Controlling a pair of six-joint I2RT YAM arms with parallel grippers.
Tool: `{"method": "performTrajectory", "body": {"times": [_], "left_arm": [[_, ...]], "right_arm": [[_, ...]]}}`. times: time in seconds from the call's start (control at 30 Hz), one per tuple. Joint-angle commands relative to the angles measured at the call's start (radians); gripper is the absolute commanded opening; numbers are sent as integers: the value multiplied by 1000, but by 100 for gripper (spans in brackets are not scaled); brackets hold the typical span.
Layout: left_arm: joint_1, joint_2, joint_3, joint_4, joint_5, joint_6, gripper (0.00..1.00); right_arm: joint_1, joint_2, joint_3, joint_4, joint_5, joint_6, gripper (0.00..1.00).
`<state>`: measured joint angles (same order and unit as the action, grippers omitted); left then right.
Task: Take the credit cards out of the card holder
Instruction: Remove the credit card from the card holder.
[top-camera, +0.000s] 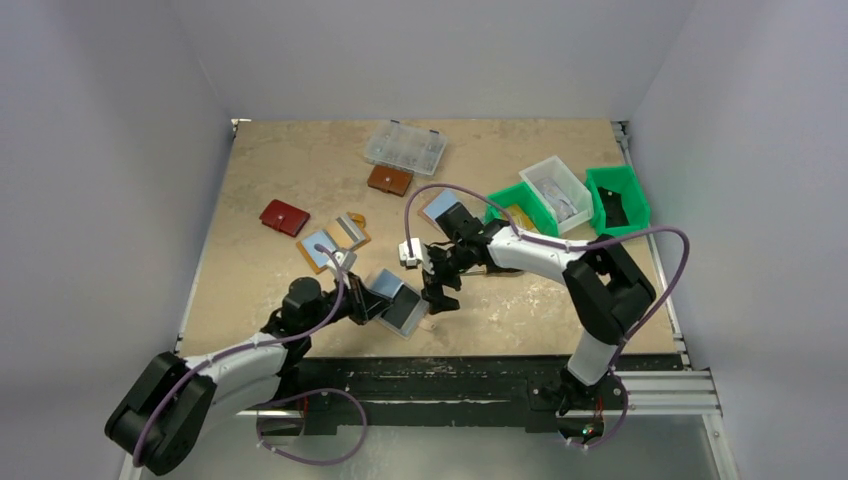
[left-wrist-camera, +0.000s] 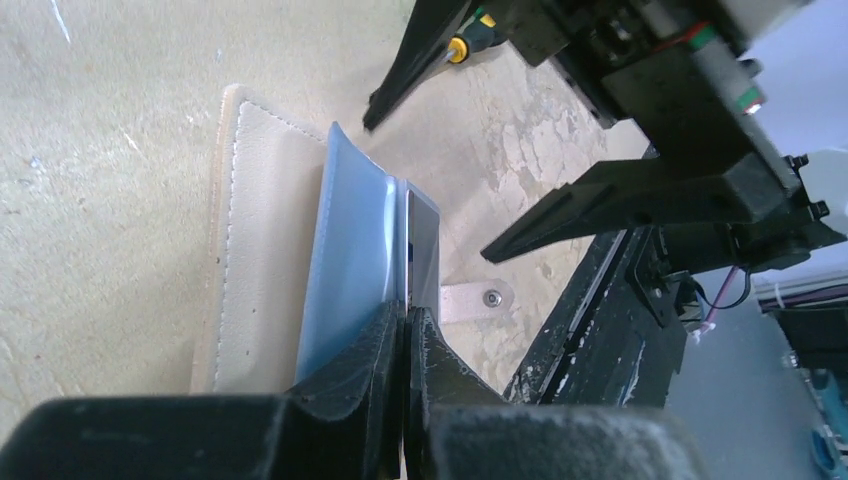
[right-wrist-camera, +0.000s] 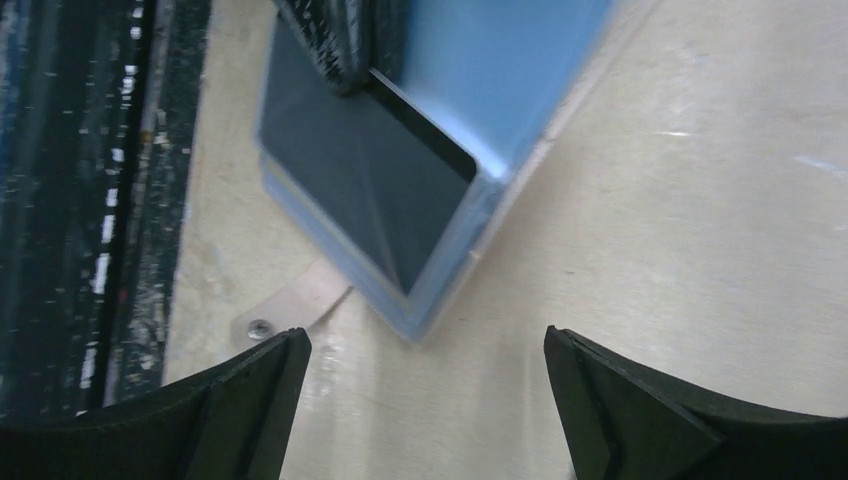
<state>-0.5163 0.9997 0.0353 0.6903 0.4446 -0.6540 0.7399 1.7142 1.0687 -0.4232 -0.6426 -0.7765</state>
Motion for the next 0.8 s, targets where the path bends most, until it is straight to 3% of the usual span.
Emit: {"method": "performTrajectory", "body": {"times": [0.0, 0.23, 0.43, 0.53, 0.67, 0.77], "left_arm": [[3, -98, -4, -33, 19, 117, 0], [-6, -144, -31, 3, 22, 118, 0], [-15, -133, -34, 54, 32, 102, 0], [-19, -133, -34, 71, 34, 95, 0], [-20, -136, -34, 71, 33, 88, 0], [-19, -142, -34, 64, 26, 84, 0]], "right_arm": [[7, 42, 48, -113, -162, 36, 99], [11, 103, 69, -97, -220, 90, 95], [15, 104, 59, -48, -252, 106, 76], [15, 107, 58, -37, -259, 114, 59], [14, 114, 57, -39, -257, 106, 25], [12, 116, 61, -51, -244, 90, 9]]}}
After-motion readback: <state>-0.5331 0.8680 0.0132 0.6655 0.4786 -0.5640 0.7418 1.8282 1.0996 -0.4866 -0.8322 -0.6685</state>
